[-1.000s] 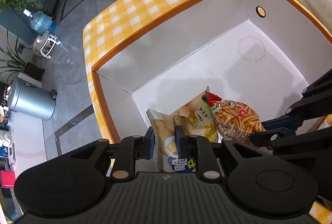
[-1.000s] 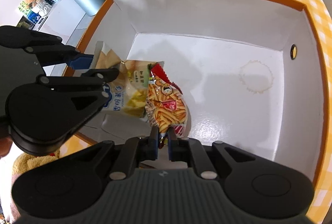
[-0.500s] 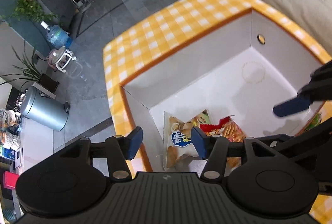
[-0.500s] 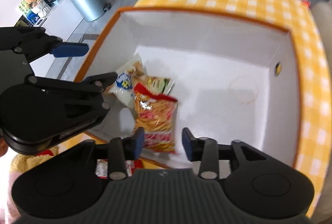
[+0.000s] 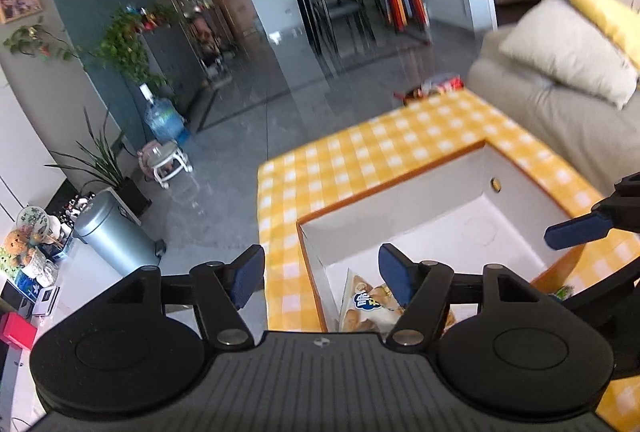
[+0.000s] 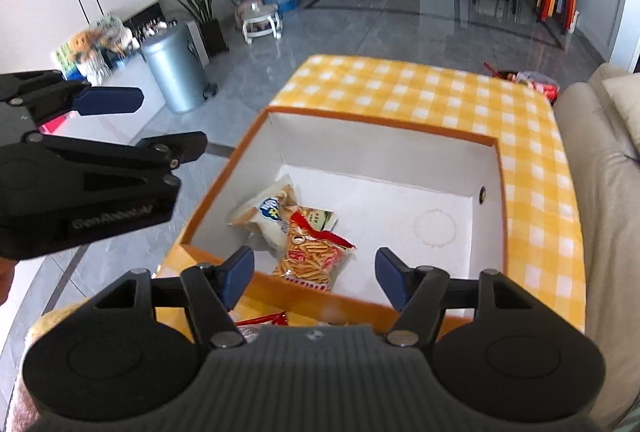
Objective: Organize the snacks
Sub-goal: 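Open both grippers to release the bags and withdraw from the box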
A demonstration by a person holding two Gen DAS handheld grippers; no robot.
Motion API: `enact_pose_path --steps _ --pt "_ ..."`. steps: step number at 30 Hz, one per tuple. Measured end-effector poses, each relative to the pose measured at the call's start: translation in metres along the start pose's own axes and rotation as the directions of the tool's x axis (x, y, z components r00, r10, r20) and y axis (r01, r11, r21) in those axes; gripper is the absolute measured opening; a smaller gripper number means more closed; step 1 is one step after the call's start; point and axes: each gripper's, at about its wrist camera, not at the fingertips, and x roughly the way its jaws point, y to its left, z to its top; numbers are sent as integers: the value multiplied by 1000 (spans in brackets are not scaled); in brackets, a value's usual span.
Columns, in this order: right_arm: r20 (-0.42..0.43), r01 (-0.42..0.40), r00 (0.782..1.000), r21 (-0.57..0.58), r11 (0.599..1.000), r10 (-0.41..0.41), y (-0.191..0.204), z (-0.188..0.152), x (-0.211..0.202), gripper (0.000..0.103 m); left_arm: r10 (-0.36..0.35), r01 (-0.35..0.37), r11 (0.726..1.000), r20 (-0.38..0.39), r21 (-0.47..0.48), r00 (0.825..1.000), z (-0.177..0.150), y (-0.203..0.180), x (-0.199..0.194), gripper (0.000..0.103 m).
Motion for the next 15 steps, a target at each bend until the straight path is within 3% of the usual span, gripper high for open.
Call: enact_pose_path --steps 2,7,9,11,12,15 --pt "38 11 999 -8 1000 -11 4 -9 -14 73 -8 8 1000 32 -21 999 -4 3 -15 79" --pt "94 39 995 4 999 -39 13 -30 -45 75 -30 37 996 86 -81 996 -21 5 -46 80" --pt "120 49 992 6 999 -49 15 -40 -56 83 -45 55 993 101 -105 994 -28 3 -57 81" --pt "145 63 988 -6 998 -62 20 -51 -68 84 -58 71 989 103 -128 993 -38 2 -66 84" --pt "150 73 986 -14 997 -70 22 -56 -72 84 -66 79 988 98 -136 993 -42 1 -67 91" --pt "154 97 984 -21 995 -92 26 -71 -82 85 -101 112 985 87 -135 991 -57 -5 -75 92"
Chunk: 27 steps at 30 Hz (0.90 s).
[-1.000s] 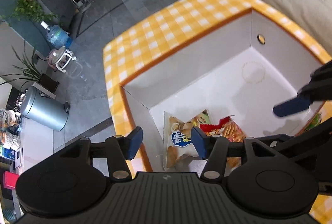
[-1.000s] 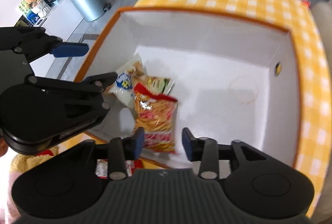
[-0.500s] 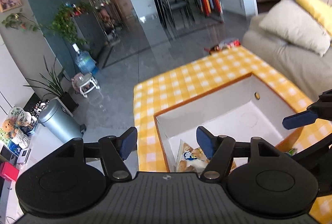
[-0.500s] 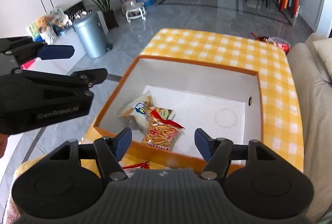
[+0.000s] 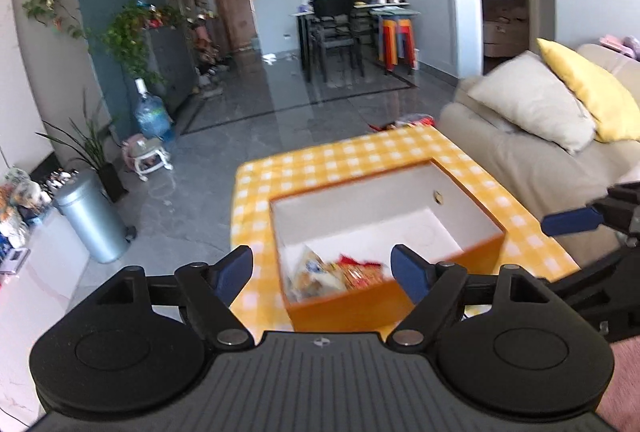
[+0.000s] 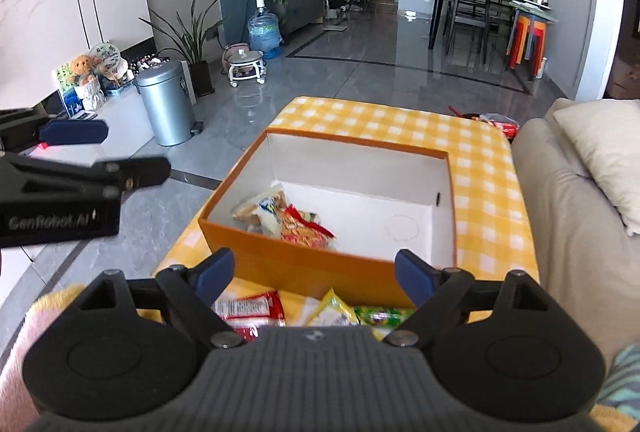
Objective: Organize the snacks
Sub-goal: 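Open both grippers to release the bags and withdraw from the box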
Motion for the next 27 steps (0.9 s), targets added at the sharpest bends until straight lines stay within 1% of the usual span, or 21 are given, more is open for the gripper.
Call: enact_pose_path --steps 3,5,7,9,11,14,16,19,24,27 --pt "-8 8 1000 6 1000 -8 1 -14 -7 88 -11 10 1000 -35 -21 999 -17 -6 -1 92" --pt "-8 21 1000 -1 1000 -21 2 -24 -11 89 -25 25 1000 -52 -6 998 -26 -11 1 92" --pt "-3 39 999 -17 999 -39 2 -35 -12 92 -22 23 1000 -69 14 997 -38 -14 5 92" --pt "9 47 999 -23 999 -47 2 -45 -12 92 -25 27 999 -87 23 996 -50 -17 10 92" --pt "17 49 999 -26 998 -48 0 -58 -10 92 -51 52 999 -130 7 990 -59 -16 15 92" --pt "-16 37 999 -6 999 -37 -3 -77 0 92 -91 88 996 -184 -20 979 -72 -16 24 92" --pt "-44 22 999 15 1000 -21 -5 -89 8 91 -92 91 996 -217 -15 972 -78 -17 30 92" --pt "-88 14 996 8 1000 -13 -5 -97 24 91 -93 99 995 -261 8 961 -85 -20 40 92" --pt "-133 19 991 8 1000 -18 -8 -104 45 89 -113 124 992 -282 23 953 -92 -21 51 92" --pt "-152 32 988 21 999 -28 -15 -107 56 88 -125 147 988 -309 50 943 -93 -22 67 92"
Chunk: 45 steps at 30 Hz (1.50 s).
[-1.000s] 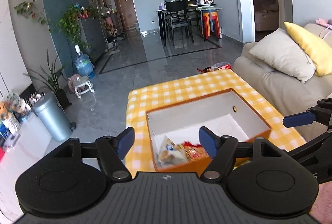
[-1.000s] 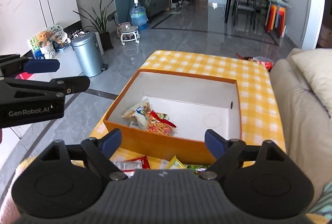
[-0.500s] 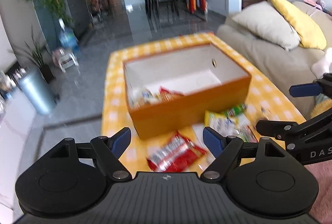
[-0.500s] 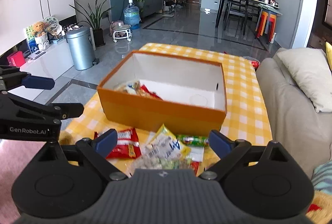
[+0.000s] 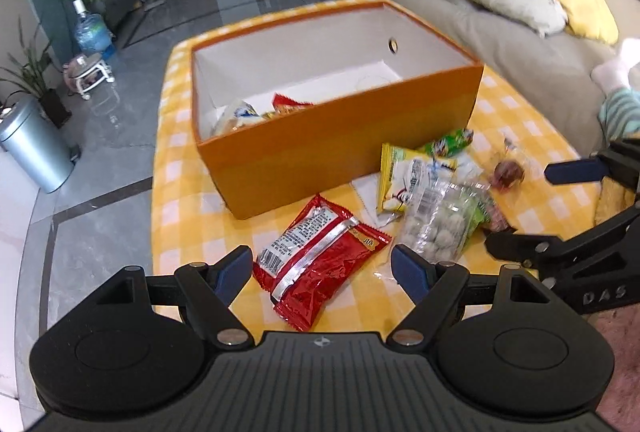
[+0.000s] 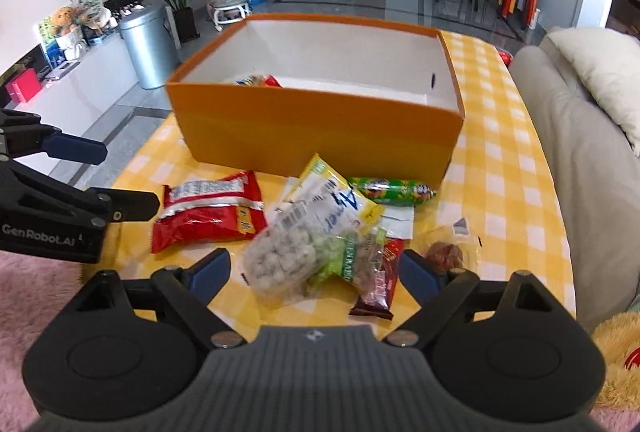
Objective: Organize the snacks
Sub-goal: 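Open both grippers to release the bags and withdraw from the box, then grasp the red packet with the left gripper while the right grasps the clear ball bag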
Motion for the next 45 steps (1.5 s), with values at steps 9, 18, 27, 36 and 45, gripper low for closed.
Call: enact_pose_path --steps 9,18,27,36,45 --pt "-67 -4 998 45 999 7 -15 4 33 87 -54 78 975 -121 209 991 12 -5 53 92" --pt "-106 -27 994 24 999 29 -5 8 60 77 -49 109 950 -204 293 978 14 5 95 92" --pt "-118 -6 993 8 1000 7 -3 7 71 51 -96 158 947 -226 279 969 12 6 112 95" --pt "-42 -41 998 -6 999 41 4 14 56 7 -115 102 993 -299 -61 947 10 9 104 84" --pt "-134 -98 985 93 991 111 2 8 69 36 -100 70 992 -311 -107 945 3 -2 98 84"
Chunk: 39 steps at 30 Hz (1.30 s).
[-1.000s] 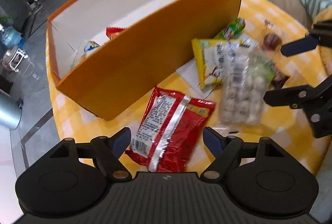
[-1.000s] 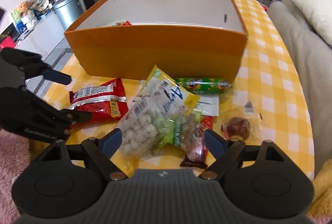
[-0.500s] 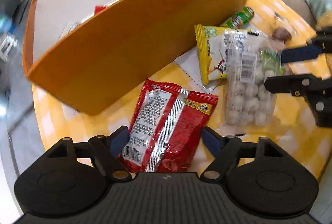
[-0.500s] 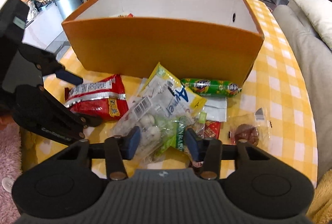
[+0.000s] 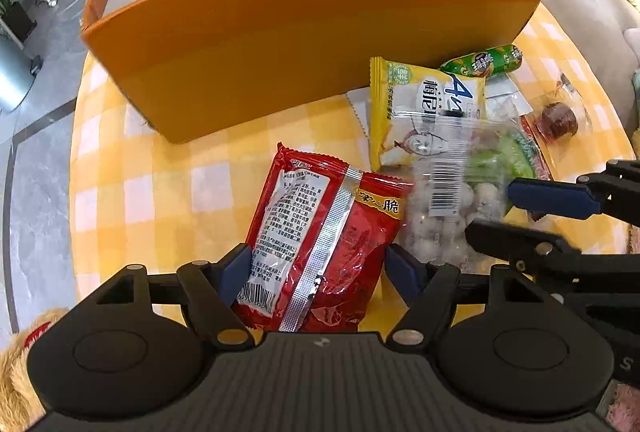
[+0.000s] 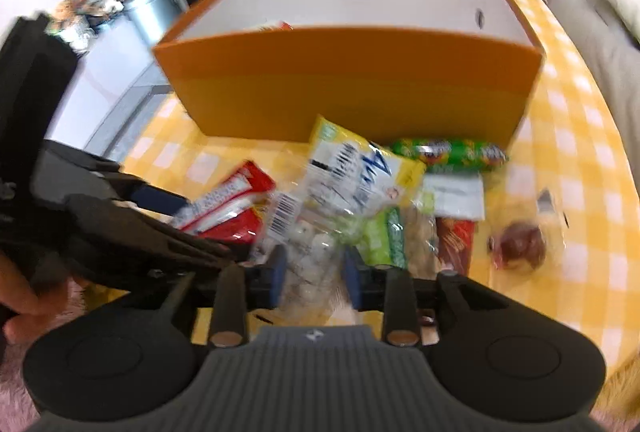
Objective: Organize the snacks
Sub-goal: 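Grasp the red packet with the left gripper while the right grasps the clear ball bag, then carry the red packet and clear ball bag into the box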
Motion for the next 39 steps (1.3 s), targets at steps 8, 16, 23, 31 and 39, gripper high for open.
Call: enact_pose_path --steps 8,16,23,31,39 --pt "-82 -107 990 136 985 119 -10 -11 26 51 21 -23 995 -27 -98 999 -3 18 1 87" --pt "-31 -124 991 127 984 129 -3 -15 31 43 42 -45 993 -23 -108 999 -2 18 4 89" --pt "26 -174 985 138 975 172 -9 -12 13 22 58 -59 996 -12 -60 998 -2 13 4 86" --pt "65 -135 989 76 988 131 -5 -15 -13 12 45 -45 997 -11 -66 999 -3 10 -8 85" --pt "115 -140 985 110 984 127 -16 -14 -47 12 -6 22 990 115 -139 993 -9 8 -63 85"
